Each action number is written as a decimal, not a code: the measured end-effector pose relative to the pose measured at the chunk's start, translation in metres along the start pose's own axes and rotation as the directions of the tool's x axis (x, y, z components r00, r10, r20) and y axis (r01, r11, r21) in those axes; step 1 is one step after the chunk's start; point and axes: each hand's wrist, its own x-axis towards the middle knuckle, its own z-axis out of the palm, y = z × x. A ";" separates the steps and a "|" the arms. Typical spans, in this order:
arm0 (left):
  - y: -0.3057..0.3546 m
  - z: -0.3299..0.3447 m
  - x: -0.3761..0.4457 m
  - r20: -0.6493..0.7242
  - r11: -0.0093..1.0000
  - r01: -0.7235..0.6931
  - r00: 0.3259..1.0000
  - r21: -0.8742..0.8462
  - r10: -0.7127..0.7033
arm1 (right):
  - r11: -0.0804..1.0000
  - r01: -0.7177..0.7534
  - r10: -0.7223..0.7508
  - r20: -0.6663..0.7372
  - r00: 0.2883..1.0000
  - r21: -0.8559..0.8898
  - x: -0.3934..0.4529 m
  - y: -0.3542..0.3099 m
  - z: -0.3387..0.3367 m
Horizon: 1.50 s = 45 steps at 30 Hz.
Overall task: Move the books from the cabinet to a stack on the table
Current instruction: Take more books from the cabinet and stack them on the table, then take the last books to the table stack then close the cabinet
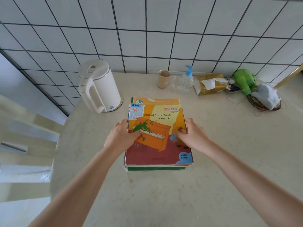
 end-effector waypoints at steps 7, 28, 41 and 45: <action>-0.006 0.012 -0.035 -0.241 0.966 -0.194 0.943 0.169 0.231 | 0.988 0.128 -0.113 -0.163 0.980 0.085 -0.055 0.032 -0.004; 0.087 0.214 -0.238 0.347 0.717 -0.653 0.631 -0.245 0.694 | 0.929 -0.256 0.363 -0.529 0.767 0.266 -0.330 0.240 0.035; 0.077 0.381 -0.478 0.780 0.490 -0.843 0.149 -0.221 0.607 | 0.601 -0.489 0.798 -0.507 0.326 0.632 -0.630 0.369 0.126; 0.070 0.430 -0.564 0.858 0.373 -0.886 -0.050 -0.275 0.512 | 0.422 -0.452 0.902 -0.415 0.122 0.786 -0.723 0.394 0.163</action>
